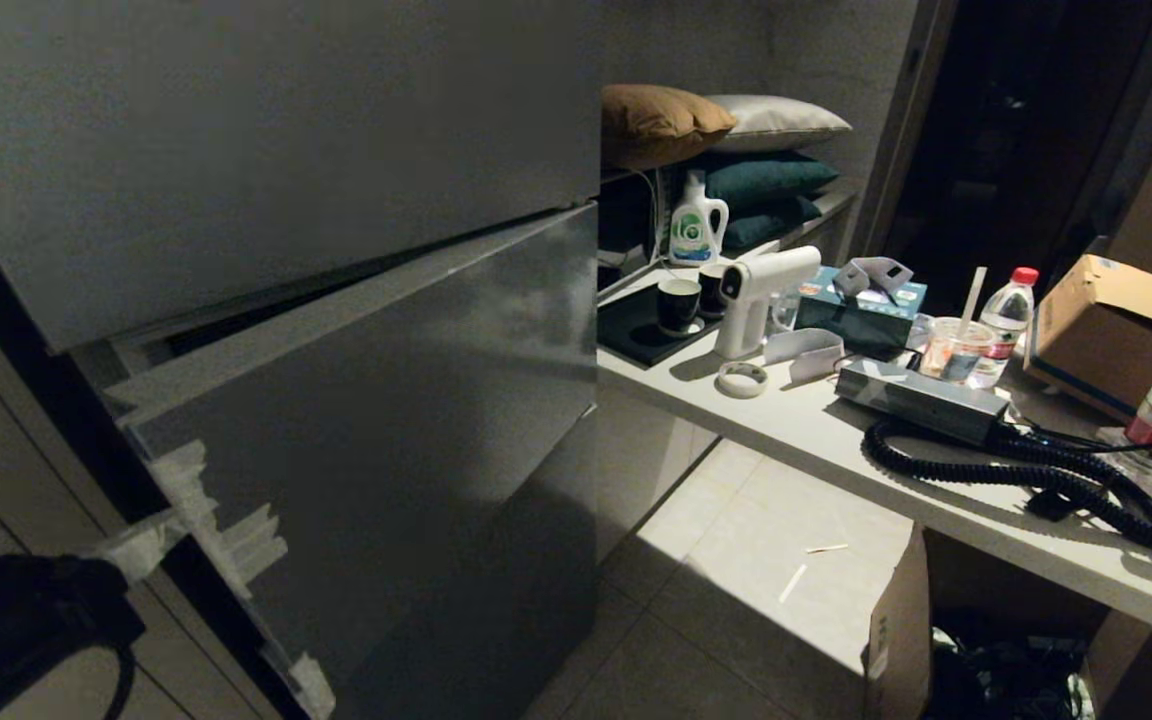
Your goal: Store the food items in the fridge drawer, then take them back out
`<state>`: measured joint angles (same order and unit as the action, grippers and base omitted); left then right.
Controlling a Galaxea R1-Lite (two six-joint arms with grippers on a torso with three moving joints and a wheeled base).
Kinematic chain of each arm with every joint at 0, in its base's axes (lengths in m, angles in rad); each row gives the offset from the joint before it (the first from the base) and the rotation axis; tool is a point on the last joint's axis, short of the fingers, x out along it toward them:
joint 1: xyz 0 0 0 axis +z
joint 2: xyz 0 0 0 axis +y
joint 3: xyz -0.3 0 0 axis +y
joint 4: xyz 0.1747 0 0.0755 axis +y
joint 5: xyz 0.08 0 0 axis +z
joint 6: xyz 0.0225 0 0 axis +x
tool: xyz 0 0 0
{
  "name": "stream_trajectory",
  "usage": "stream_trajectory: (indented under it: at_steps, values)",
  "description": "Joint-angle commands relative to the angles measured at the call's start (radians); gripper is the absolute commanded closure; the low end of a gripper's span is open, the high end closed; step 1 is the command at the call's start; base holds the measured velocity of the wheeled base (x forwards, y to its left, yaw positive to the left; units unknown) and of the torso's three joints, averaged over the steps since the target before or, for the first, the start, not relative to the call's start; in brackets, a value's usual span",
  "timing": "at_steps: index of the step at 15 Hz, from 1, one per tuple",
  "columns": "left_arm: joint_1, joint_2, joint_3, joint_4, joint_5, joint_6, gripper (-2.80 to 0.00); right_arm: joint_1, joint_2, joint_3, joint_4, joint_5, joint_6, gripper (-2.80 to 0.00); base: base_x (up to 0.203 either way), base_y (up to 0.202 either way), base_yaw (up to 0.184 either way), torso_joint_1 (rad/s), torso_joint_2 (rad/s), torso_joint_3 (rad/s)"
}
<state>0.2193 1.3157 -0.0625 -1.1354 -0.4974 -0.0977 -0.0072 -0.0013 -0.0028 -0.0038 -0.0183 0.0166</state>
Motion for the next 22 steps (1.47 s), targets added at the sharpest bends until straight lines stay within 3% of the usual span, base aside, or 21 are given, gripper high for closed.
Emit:
stream_trajectory:
  at_steps: [1, 3, 6, 10, 13, 15, 17, 18, 20, 22]
  values:
    - [-0.119, -0.177, 0.048, 0.024, -0.004, -0.003, 0.0, 0.0, 0.001, 0.0, 0.0, 0.0, 0.0, 0.0, 0.0, 0.0, 0.0, 0.0, 0.0, 0.0]
    - [-0.246, -0.332, 0.053, 0.117, -0.006, -0.007, 0.0, 0.001, 0.0, 0.0, -0.001, 0.0, 0.0, 0.0, 0.0, 0.0, 0.0, 0.0, 0.0, 0.0]
    - [-0.466, -0.576, 0.002, 0.367, -0.008, -0.048, 0.0, 0.0, 0.001, 0.0, -0.001, 0.0, 0.0, 0.0, 0.0, 0.0, 0.0, 0.0, 0.0, 0.0]
    - [-0.555, -0.814, -0.169, 0.751, 0.009, -0.238, 0.0, 0.0, 0.0, 0.0, 0.001, 0.0, 0.0, 0.0, 0.0, 0.0, 0.0, 0.0, 0.0, 0.0]
    - [-0.557, -0.837, -0.181, 0.793, 0.142, -0.255, 0.0, 0.0, 0.0, 0.0, -0.001, 0.0, 0.0, 0.0, 0.0, 0.0, 0.0, 0.0, 0.0, 0.0]
    - [-0.557, -0.827, -0.182, 0.812, 0.294, -0.245, 0.0, 0.0, 0.001, 0.0, 0.0, 0.0, 0.0, 0.0, 0.0, 0.0, 0.0, 0.0, 0.0, 0.0]
    - [-0.555, -0.838, -0.171, 0.894, 0.431, -0.141, 0.0, 0.001, 0.0, 0.0, 0.001, 0.0, 0.0, 0.0, 0.0, 0.0, 0.0, 0.0, 0.0, 0.0]
    - [-0.531, -0.842, -0.162, 0.928, 0.496, -0.076, 0.0, 0.0, 0.0, 0.0, 0.0, 0.0, 0.0, 0.0, 0.0, 0.0, 0.0, 0.0, 0.0, 0.0]
    - [-0.402, -0.856, -0.138, 0.948, 0.537, 0.007, 0.0, 0.001, 0.0, 0.0, 0.001, 0.0, 0.0, 0.0, 0.0, 0.0, 0.0, 0.0, 0.0, 0.0]
    - [-0.285, -0.922, -0.113, 0.96, 0.562, 0.047, 0.0, 0.0, 0.0, 0.0, 0.001, 0.0, 0.0, 0.0, 0.0, 0.0, 0.0, 0.0, 0.0, 0.0]
